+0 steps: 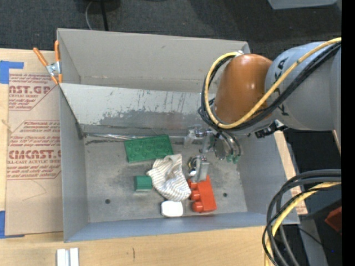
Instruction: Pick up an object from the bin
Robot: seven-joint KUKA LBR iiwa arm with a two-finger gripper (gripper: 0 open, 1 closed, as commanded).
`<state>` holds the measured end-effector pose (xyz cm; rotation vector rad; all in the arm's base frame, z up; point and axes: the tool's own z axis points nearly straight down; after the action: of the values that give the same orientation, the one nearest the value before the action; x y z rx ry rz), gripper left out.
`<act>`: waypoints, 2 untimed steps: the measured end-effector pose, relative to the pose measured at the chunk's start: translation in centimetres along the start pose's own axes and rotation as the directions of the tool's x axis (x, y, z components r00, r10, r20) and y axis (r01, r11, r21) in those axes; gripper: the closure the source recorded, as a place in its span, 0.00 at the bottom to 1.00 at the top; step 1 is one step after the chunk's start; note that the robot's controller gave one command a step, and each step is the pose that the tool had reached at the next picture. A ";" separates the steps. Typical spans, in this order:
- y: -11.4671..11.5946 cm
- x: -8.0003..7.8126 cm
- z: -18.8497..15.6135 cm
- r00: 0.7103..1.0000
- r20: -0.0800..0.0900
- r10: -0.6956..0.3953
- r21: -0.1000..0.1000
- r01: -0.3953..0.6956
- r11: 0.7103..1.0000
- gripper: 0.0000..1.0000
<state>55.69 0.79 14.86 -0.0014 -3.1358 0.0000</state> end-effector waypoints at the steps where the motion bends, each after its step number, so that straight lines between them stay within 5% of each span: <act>1: 0.0 -0.1 -0.5 1.000 0.007 0.000 0.000 0.000 1.000 0.00; 2: 0.9 -0.6 0.8 0.999 0.013 -0.039 0.003 0.039 0.999 0.00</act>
Offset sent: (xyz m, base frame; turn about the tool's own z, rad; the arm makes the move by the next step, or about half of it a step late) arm 0.0133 0.0564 -0.0786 -0.2187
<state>56.24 1.64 14.07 0.0601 -3.1479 0.0034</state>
